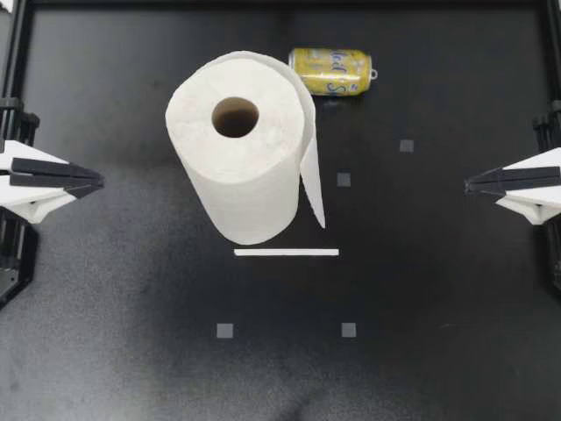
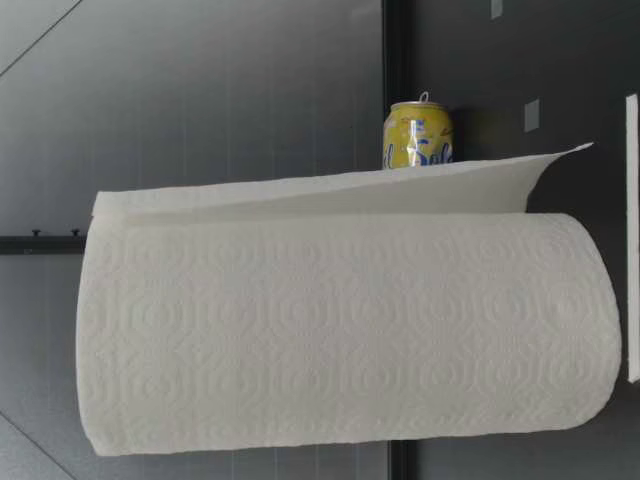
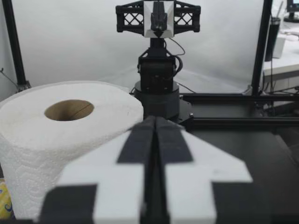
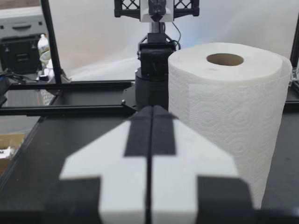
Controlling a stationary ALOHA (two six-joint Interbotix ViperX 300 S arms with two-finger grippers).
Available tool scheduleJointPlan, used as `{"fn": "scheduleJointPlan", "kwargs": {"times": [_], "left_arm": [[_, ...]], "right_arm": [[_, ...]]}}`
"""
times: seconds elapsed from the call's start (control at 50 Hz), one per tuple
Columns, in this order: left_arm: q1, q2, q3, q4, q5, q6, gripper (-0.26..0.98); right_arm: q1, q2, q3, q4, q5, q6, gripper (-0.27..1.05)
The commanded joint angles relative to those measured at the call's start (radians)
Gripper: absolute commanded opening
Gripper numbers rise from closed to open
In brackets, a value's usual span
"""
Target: Pick up a piece of paper towel and place it on the spilled liquid.
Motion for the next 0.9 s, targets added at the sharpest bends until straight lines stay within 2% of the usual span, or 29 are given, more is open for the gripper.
{"fn": "scheduleJointPlan", "kwargs": {"times": [0.0,0.08,0.24,0.38,0.6,0.78,0.88], "left_arm": [[0.009,0.015,-0.015,-0.003,-0.002,0.003,0.19],[0.009,0.028,-0.026,-0.003,-0.003,0.005,0.12],[0.017,0.074,-0.078,-0.006,0.002,0.0,0.11],[0.049,0.138,-0.149,-0.029,0.025,0.005,0.11],[0.117,0.259,-0.27,-0.029,0.167,0.006,0.11],[0.152,0.337,-0.348,-0.026,0.265,0.009,0.11],[0.166,0.368,-0.373,-0.021,0.299,0.011,0.11]], "right_arm": [[-0.002,0.008,-0.014,0.002,-0.009,0.003,0.07],[-0.002,0.02,-0.029,0.002,-0.008,0.006,0.03],[-0.002,0.104,-0.101,0.002,0.052,0.006,0.03],[-0.002,0.225,-0.227,0.0,0.305,0.006,0.03],[0.002,0.376,-0.453,-0.028,0.764,0.008,0.02],[0.08,0.466,-0.606,-0.225,1.039,0.091,0.02],[0.186,0.528,-0.683,-0.459,1.221,0.264,0.02]]}}
